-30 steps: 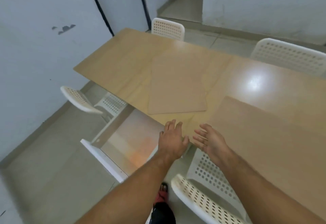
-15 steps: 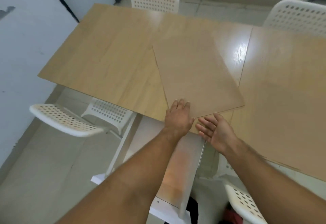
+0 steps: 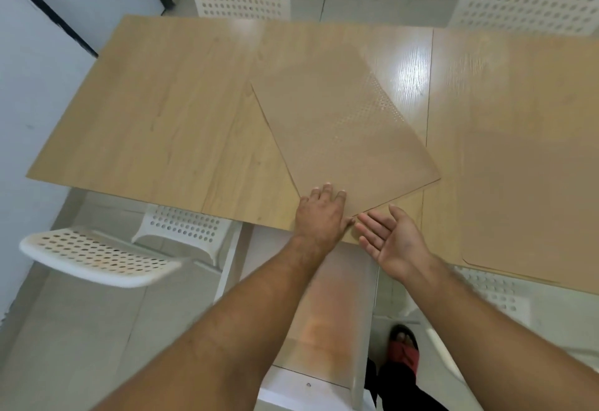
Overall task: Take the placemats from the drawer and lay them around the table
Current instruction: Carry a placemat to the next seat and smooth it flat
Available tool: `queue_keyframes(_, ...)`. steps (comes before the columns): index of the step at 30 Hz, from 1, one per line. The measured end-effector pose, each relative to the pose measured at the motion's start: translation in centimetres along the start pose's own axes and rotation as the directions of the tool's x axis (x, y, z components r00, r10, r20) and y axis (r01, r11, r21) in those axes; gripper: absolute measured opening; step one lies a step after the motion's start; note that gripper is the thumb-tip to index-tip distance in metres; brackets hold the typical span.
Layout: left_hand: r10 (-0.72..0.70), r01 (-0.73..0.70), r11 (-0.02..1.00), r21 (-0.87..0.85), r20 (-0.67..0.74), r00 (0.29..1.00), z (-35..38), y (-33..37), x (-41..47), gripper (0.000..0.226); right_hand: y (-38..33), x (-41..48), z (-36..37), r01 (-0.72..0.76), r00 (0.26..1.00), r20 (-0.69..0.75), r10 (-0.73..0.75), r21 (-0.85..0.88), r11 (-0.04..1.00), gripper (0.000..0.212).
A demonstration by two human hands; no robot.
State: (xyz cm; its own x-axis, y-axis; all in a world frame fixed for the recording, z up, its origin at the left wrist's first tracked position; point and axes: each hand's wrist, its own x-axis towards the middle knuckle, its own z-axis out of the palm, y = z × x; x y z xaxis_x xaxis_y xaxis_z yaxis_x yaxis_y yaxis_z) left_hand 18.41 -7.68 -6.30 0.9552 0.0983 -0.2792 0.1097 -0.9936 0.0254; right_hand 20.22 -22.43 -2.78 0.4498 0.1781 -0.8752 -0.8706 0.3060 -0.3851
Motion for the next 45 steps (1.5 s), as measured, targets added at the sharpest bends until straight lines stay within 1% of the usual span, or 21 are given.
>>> queue_keyframes(6, 0.043, -0.043, 0.999, 0.015, -0.039, 0.998, -0.2, 0.0, 0.0, 0.056, 0.2, 0.0, -0.2, -0.002, 1.0, 0.006, 0.002, 0.027, 1.0, 0.054)
queue_keyframes(10, 0.096, -0.094, 0.994, 0.051, -0.041, 0.995, -0.2, -0.1, 0.0, 0.054, 0.3, 0.2, -0.3, 0.016, 1.0, 0.004, -0.016, 0.0, 1.0, 0.053)
queue_keyframes(16, 0.116, -0.113, 0.987, 0.115, -0.026, 0.993, -0.5, 0.0, 0.2, 0.045, 0.6, 0.4, -0.7, 0.033, 0.999, -0.024, -0.034, -0.035, 0.999, 0.052)
queue_keyframes(20, 0.162, -0.152, 0.973, 0.171, -0.044, 0.986, -0.9, -0.1, 0.4, 0.024, 0.4, 0.3, -0.7, 0.045, 0.998, -0.034, -0.048, -0.063, 0.997, 0.05)
queue_keyframes(23, 0.165, -0.155, 0.981, 0.115, -0.082, 0.983, -0.9, -0.5, 0.9, 0.013, 0.1, 0.2, -0.3, 0.06, 0.998, -0.026, -0.062, -0.065, 0.996, 0.044)
queue_keyframes(24, 0.152, -0.145, 0.987, 0.074, -0.102, 0.983, -1.0, -0.7, 1.1, 0.017, 0.1, 0.2, -0.2, 0.062, 0.998, -0.025, -0.063, -0.059, 0.996, 0.042)
queue_keyframes(25, 0.132, -0.131, 0.991, 0.023, -0.098, 0.986, -1.2, -1.0, 1.1, 0.027, 0.0, 0.3, -0.1, 0.061, 0.998, -0.026, -0.062, -0.05, 0.997, 0.04)
queue_keyframes(27, 0.11, -0.113, 0.992, -0.047, -0.064, 0.992, -1.5, -1.8, 1.0, 0.051, -0.2, 0.5, 0.2, 0.046, 0.999, -0.027, -0.046, -0.008, 0.999, 0.037)
queue_keyframes(29, 0.132, -0.134, 0.989, -0.07, -0.035, 0.991, -1.7, -2.8, 0.5, 0.071, -0.3, 0.7, 0.6, 0.027, 0.999, -0.022, -0.026, 0.041, 0.999, 0.036)
queue_keyframes(31, 0.155, -0.156, 0.985, -0.076, -0.02, 0.988, -1.8, -3.4, 0.1, 0.079, -0.3, 1.0, 1.3, 0.009, 1.0, 0.001, -0.009, 0.069, 0.998, 0.036)
queue_keyframes(33, 0.175, -0.177, 0.981, -0.078, -0.025, 0.984, -1.6, -3.6, 0.0, 0.078, -0.2, 1.0, 2.2, -0.003, 0.999, 0.036, 0.0, 0.07, 0.998, 0.035)
queue_keyframes(35, 0.199, -0.202, 0.977, -0.062, -0.04, 0.979, -1.2, -3.7, 0.1, 0.073, -0.2, 1.0, 2.8, 0.002, 0.999, 0.038, -0.004, 0.052, 0.999, 0.034)
queue_keyframes(37, 0.218, -0.222, 0.974, -0.048, -0.068, 0.974, -0.9, -3.8, 0.1, 0.069, -0.1, 0.9, 2.6, 0.027, 1.0, -0.009, -0.027, 0.034, 0.999, 0.036)
queue_keyframes(39, 0.229, -0.233, 0.971, -0.044, -0.094, 0.969, -0.8, -3.8, -0.1, 0.066, 0.0, 0.9, 2.0, 0.07, 0.993, -0.092, -0.069, 0.005, 0.998, 0.037)
queue_keyframes(41, 0.224, -0.232, 0.972, -0.049, -0.13, 0.966, -0.7, -3.6, -0.2, 0.06, 0.1, 0.8, 1.5, 0.1, 0.982, -0.161, -0.102, -0.017, 0.995, 0.034)
queue_keyframes(43, 0.205, -0.216, 0.975, -0.058, -0.163, 0.965, -0.7, -3.5, -0.2, 0.055, 0.0, 0.7, 1.4, 0.099, 0.98, -0.175, -0.097, -0.001, 0.995, 0.031)
queue_keyframes(45, 0.19, -0.202, 0.978, -0.052, -0.177, 0.966, -0.6, -3.3, 0.0, 0.052, -0.3, 0.7, 1.4, 0.076, 0.985, -0.155, -0.07, 0.033, 0.997, 0.033)
